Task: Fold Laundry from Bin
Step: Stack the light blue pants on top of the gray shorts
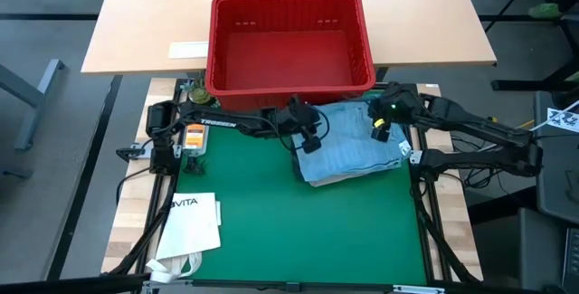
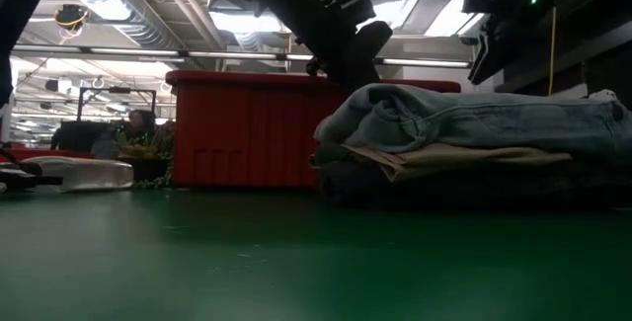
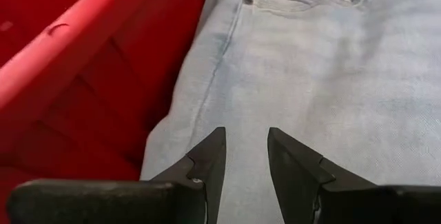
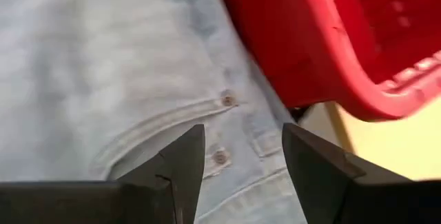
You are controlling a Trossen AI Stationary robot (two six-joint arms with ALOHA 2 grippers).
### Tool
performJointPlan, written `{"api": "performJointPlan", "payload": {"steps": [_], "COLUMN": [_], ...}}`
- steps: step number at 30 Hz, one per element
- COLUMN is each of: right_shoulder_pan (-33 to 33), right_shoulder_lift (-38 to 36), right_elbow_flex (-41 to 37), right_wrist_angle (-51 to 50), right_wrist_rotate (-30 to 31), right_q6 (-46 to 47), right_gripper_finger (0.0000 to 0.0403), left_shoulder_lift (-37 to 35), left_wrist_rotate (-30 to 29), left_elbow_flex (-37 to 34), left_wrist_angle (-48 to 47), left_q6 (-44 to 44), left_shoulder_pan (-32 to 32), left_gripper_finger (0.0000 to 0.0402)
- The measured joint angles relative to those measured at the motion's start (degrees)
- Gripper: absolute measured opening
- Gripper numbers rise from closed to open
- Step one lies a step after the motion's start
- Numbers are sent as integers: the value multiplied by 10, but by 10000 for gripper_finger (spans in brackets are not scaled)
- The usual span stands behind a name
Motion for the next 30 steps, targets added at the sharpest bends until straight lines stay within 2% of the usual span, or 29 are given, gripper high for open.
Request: {"api": "performJointPlan", "payload": {"steps": [10, 19, 30], "right_shoulder_pan": [0, 0, 0], "right_shoulder_lift": [32, 43, 31], "right_elbow_flex": [-108, -213, -219], "right_wrist_angle": [47, 139, 141], "right_wrist_rotate": [109, 106, 102], "right_q6": [25, 54, 52], "right_gripper_finger": [193, 193, 193], "left_shoulder_lift": [30, 99, 90], "left_wrist_rotate": [-25, -15, -13], "left_elbow_flex": [1, 3, 1], "left_wrist_angle": [-10, -26, -35], "left_q6": [-14, -62, -62], "left_shoulder_pan": [7, 25, 23], "left_gripper_finger": [105, 105, 105]}}
